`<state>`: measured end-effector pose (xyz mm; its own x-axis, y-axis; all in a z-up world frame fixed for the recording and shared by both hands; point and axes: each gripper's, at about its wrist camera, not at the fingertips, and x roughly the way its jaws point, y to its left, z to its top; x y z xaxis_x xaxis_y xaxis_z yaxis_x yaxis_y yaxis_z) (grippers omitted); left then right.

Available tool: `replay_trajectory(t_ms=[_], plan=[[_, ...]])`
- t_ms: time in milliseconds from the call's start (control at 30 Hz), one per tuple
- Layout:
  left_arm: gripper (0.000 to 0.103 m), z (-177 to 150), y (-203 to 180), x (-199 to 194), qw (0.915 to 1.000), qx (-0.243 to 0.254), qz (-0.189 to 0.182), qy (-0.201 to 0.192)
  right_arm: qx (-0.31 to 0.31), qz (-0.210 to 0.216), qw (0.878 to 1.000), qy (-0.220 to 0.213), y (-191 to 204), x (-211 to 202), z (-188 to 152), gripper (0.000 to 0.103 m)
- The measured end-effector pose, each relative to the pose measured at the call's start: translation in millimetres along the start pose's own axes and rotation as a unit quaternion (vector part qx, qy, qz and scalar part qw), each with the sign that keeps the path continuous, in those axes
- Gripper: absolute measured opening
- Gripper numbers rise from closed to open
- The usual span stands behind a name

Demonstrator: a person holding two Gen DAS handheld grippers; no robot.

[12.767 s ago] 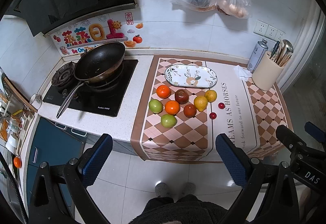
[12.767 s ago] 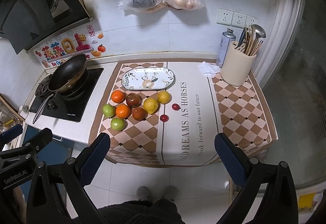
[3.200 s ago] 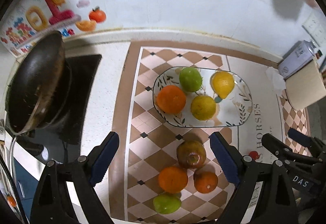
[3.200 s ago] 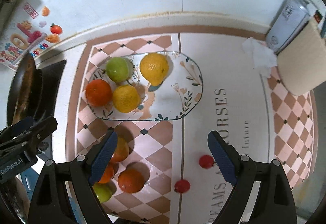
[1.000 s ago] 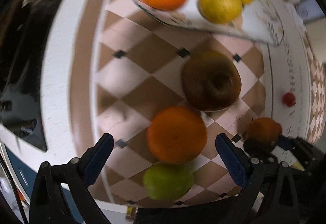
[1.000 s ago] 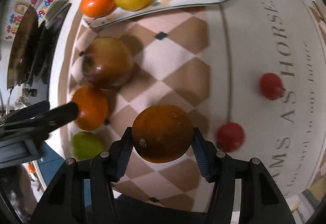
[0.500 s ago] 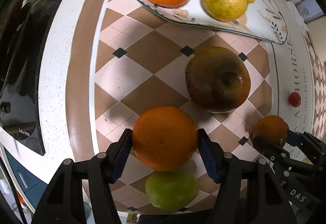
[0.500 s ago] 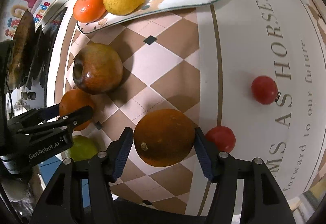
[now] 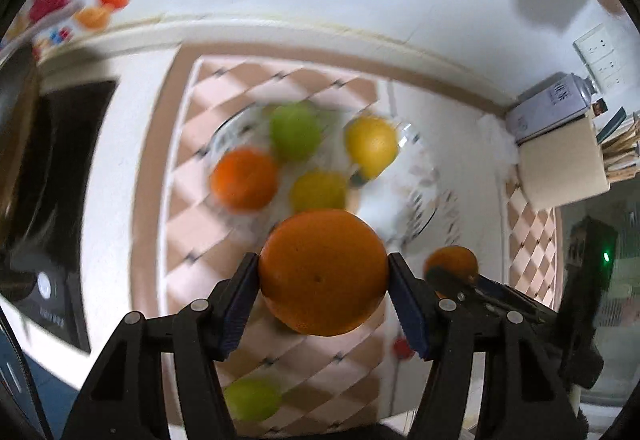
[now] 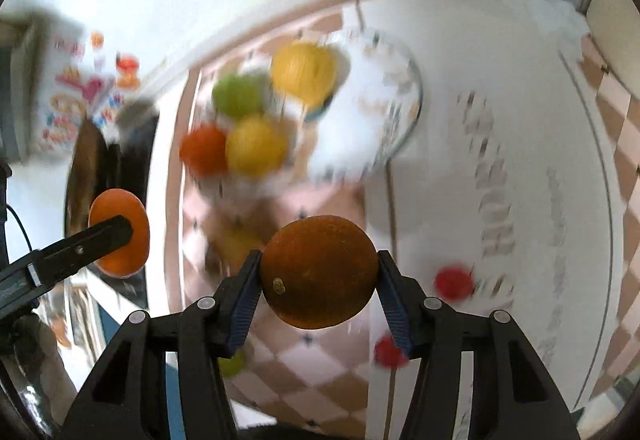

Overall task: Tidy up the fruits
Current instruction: 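Place the orange on the plate with the left tool while the right places its orange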

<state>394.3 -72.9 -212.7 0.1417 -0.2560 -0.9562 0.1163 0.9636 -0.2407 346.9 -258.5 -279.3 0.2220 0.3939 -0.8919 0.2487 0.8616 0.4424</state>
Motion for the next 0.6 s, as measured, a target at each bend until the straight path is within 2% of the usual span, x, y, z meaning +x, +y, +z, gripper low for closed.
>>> replay_trajectory(t_ms=[67, 167, 267, 400, 600], plan=[[0.061, 12.3, -6.7, 12.7, 0.9999, -0.005, -0.009, 0.010, 0.024, 0.015, 1.000, -0.001, -13.1, 2.7, 27.4, 0.058], [0.061, 22.6, -18.9, 51.0, 0.9969, -0.037, -0.045, 0.053, 0.058, 0.038, 0.998, 0.009, -32.5, 15.2, 69.7, 0.058], [0.061, 28.5, -20.8, 78.8, 0.9934, -0.060, -0.058, 0.078, 0.069, 0.042, 0.996, 0.025, -39.6, 32.4, 100.7, 0.058], [0.061, 33.9, -28.2, 101.2, 0.9908, -0.074, -0.057, 0.098, 0.059, 0.032, 0.997, 0.045, -37.6, 51.3, 120.0, 0.058], [0.062, 37.8, -32.7, 120.9, 0.9895, -0.078, -0.035, 0.117, 0.046, 0.023, 0.996, 0.067, -39.8, 68.8, 127.8, 0.059]])
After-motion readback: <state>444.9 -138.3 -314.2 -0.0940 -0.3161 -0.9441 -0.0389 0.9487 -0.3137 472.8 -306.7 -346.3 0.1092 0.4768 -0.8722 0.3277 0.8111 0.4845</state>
